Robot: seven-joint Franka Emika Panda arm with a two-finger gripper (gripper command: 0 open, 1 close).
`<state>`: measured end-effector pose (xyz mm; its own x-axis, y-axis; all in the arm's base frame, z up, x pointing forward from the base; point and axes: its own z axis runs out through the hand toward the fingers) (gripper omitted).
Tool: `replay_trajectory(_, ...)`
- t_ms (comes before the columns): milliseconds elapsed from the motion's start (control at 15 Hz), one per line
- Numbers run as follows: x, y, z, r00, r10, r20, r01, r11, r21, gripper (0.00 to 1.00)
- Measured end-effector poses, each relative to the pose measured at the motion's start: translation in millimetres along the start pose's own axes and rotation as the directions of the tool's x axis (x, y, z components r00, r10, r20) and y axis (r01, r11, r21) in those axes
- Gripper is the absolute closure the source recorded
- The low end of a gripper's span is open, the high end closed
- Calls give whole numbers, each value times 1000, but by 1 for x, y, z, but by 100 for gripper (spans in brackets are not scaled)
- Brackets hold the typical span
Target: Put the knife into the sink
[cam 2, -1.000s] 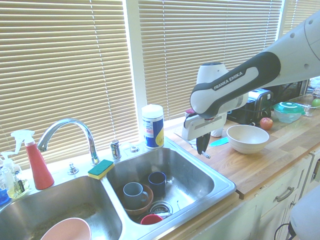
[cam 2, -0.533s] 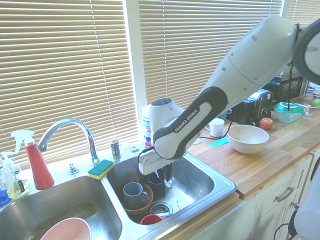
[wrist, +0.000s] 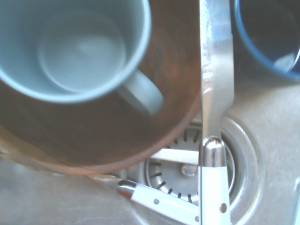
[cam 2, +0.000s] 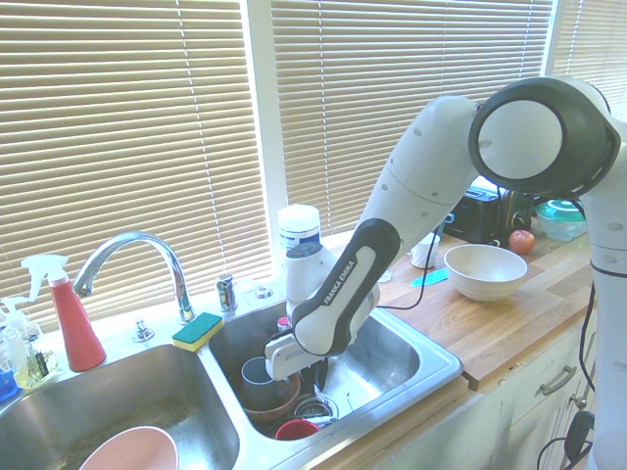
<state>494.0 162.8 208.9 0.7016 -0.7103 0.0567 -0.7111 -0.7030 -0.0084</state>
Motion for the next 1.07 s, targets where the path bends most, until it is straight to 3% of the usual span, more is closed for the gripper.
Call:
replay_trajectory(267, 2, -1, 21, 1000, 8, 9, -7, 1000, -15, 100)
replay_trajectory(333, 2, -1, 25, 1000, 13, 13, -13, 1000, -19, 0)
replay_trajectory(1067, 8, 1, 32, 999, 45, 30, -45, 999, -23, 0)
